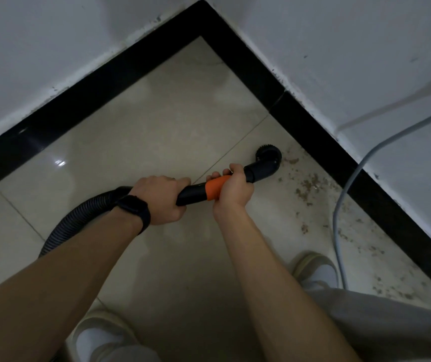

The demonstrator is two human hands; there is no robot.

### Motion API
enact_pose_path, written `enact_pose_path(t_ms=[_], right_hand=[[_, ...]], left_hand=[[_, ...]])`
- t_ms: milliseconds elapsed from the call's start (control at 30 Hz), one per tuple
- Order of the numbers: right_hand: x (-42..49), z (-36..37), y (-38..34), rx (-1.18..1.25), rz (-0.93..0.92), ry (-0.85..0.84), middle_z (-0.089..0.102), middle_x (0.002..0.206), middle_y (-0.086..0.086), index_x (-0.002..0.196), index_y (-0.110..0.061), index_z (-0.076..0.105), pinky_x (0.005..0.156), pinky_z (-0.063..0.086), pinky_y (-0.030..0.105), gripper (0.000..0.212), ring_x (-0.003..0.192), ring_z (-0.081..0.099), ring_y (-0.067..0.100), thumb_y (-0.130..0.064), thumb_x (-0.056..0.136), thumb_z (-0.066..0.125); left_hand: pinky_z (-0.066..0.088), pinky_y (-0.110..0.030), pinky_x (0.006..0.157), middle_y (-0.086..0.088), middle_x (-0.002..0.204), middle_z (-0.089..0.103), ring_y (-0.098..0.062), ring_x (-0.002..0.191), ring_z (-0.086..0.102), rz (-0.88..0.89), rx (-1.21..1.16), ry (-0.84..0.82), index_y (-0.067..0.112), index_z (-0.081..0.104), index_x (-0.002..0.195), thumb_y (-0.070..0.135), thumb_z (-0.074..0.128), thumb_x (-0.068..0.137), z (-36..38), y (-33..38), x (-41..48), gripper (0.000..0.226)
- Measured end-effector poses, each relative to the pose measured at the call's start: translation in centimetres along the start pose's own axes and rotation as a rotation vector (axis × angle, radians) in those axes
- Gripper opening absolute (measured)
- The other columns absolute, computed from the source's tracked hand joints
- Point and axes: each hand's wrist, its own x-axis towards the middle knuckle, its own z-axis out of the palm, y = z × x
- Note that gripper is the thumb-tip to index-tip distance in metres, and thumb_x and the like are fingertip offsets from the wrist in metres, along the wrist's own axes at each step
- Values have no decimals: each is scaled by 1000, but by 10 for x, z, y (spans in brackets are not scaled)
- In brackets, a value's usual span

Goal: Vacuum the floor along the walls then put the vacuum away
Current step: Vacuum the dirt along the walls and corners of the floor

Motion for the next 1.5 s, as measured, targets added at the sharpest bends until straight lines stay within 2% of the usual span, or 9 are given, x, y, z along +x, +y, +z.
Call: enact_pose_path(t_ms=[267, 500, 733, 833, 933, 1067, 1167, 1267, 1500], right_hand=[[18, -6, -26, 30, -26, 10, 51, 67, 7, 92, -8, 52, 46, 52, 32, 10, 41, 52, 17, 0, 94, 58], [37, -16, -49, 44, -53, 25, 51, 65, 5, 92, -8, 52, 47, 53, 31, 10, 42, 51, 16, -1, 93, 59], [47, -12, -60, 34, -60, 18, 52, 63, 5, 84, -8, 53, 48, 54, 31, 12, 43, 53, 17, -1, 92, 59], [46, 1, -58, 16, -62, 6, 53, 67, 7, 90, -6, 53, 49, 57, 33, 8, 46, 57, 19, -1, 93, 58], [42, 16, -57, -16, -40, -58, 59, 75, 11, 96, -4, 55, 57, 61, 38, 5, 57, 66, 22, 0, 95, 57], [33, 34, -56, -22, 31, -192, 64, 87, 12, 108, -3, 58, 60, 61, 40, 9, 69, 71, 25, -4, 99, 59], [26, 43, -49, -44, 46, -190, 63, 77, 8, 97, -3, 60, 54, 58, 35, 3, 59, 67, 19, -6, 100, 61], [17, 40, -32, -65, 19, -116, 53, 65, 6, 85, -7, 54, 49, 55, 31, 14, 46, 56, 16, -1, 97, 59], [-9, -11, 8, 8, 34, 18, 52, 59, 4, 91, -8, 52, 47, 54, 31, 12, 42, 53, 15, 1, 94, 59]], left_hand=[[32, -28, 57, 12, 68, 44, -20, 62, 47, 32, 4, -10, 37, 35, 86, 41, 56, 77, -4, 24, 25, 23], [35, -29, 57, 10, 70, 48, -21, 63, 50, 70, -10, -21, 35, 36, 86, 38, 56, 79, -7, 50, 47, 22], [26, -26, 50, 11, 67, 47, -18, 59, 47, 43, -30, -7, 35, 39, 87, 38, 56, 79, -11, 56, 59, 18], [31, -25, 50, 10, 67, 51, -17, 59, 51, 7, -109, -16, 36, 41, 83, 36, 58, 78, -16, 47, 57, 18], [38, -26, 53, 8, 70, 56, -17, 62, 56, -58, -214, -40, 35, 43, 76, 35, 59, 75, -23, 36, 56, 16], [33, -25, 51, 8, 67, 59, -14, 61, 56, -134, -306, -44, 35, 49, 73, 36, 59, 66, -28, 22, 52, 13], [34, -25, 52, 7, 66, 60, -15, 60, 57, -181, -377, -53, 32, 52, 73, 37, 59, 61, -28, 14, 43, 15], [37, -26, 53, 6, 65, 61, -16, 60, 58, -196, -406, -84, 30, 53, 73, 37, 59, 58, -24, 8, 26, 17], [36, -24, 50, 10, 67, 57, -10, 58, 55, -98, -287, -170, 36, 47, 76, 33, 63, 74, 1, 6, -23, 16]])
